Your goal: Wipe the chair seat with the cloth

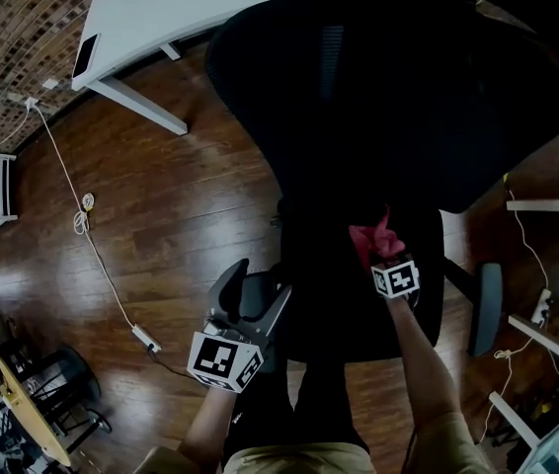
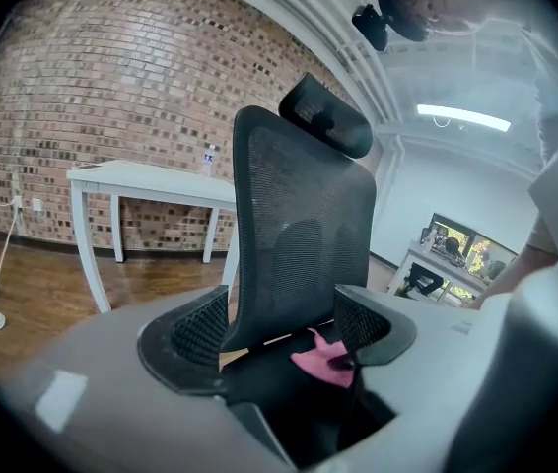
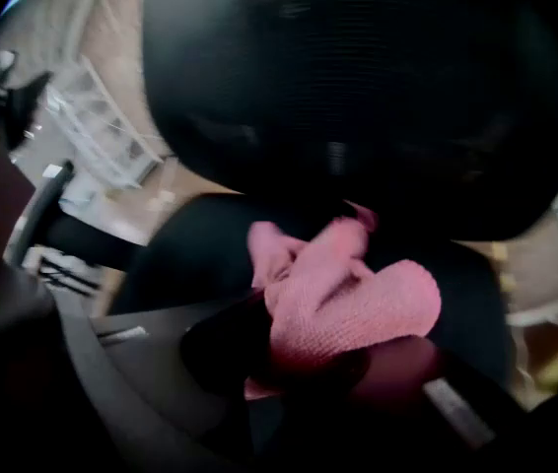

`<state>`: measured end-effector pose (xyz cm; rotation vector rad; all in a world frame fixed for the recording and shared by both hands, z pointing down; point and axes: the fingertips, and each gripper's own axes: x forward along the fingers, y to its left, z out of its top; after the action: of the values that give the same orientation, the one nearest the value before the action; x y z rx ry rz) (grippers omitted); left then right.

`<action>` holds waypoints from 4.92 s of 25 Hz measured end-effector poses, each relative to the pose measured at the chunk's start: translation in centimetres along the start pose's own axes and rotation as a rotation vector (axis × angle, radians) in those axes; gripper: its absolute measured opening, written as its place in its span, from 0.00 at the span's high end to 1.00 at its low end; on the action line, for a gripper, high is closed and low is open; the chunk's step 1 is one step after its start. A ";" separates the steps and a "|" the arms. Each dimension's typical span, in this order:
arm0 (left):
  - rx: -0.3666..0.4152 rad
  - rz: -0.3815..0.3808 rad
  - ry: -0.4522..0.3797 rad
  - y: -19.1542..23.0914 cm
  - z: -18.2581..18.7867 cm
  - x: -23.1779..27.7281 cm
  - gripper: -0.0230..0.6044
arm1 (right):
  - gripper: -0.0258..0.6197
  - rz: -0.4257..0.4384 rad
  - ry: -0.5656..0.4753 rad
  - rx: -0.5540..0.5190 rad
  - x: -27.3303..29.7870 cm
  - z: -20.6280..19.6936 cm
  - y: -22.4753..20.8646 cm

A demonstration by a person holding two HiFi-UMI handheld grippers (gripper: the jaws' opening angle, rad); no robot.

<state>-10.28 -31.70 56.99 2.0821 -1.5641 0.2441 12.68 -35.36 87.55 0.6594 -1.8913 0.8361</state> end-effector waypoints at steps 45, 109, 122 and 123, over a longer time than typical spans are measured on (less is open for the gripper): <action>-0.020 0.056 -0.049 -0.4 1.0 -3.5 0.44 | 0.93 0.212 -0.020 -0.334 5.5 -1.8 20.1; 0.001 0.003 0.018 -4.9 -2.4 -5.0 0.45 | 0.93 -0.485 0.199 -0.059 -7.6 -16.7 -6.6; 0.060 0.022 -0.001 -5.4 -1.3 -4.2 0.45 | 0.92 0.200 -0.079 -0.033 0.3 -9.6 16.7; 0.056 0.032 -0.002 -5.0 -1.3 -4.5 0.45 | 0.92 0.318 -0.124 -0.080 1.1 -7.8 21.5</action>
<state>-6.79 -26.28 54.61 2.1015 -1.6105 0.3003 0.62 -16.00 85.24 0.3728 -2.1660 0.9288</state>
